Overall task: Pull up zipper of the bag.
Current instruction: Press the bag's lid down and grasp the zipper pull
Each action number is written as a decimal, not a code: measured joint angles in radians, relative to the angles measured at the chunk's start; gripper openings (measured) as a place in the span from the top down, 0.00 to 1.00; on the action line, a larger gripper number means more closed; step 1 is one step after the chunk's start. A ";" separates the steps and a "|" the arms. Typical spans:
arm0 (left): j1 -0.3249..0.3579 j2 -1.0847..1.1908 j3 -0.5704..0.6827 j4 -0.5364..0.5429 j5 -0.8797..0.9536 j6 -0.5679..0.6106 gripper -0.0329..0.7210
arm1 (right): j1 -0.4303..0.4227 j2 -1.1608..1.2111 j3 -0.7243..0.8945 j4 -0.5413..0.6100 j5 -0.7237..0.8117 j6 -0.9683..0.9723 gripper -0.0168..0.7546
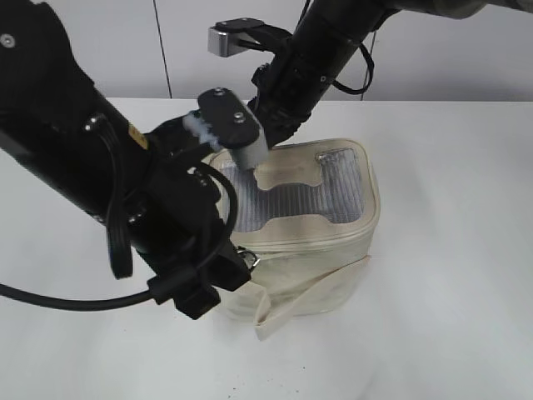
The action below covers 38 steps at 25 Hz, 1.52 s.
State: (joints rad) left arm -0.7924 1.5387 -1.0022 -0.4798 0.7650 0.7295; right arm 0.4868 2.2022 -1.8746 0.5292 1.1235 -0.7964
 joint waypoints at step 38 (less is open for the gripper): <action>-0.179 0.101 0.009 -0.206 -0.481 -0.499 0.96 | 0.001 0.004 0.000 0.037 0.024 -0.005 0.93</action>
State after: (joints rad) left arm -0.9712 1.6398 -0.9930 -0.6860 0.2843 0.2301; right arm 0.4880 2.2060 -1.8746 0.5663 1.1477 -0.8015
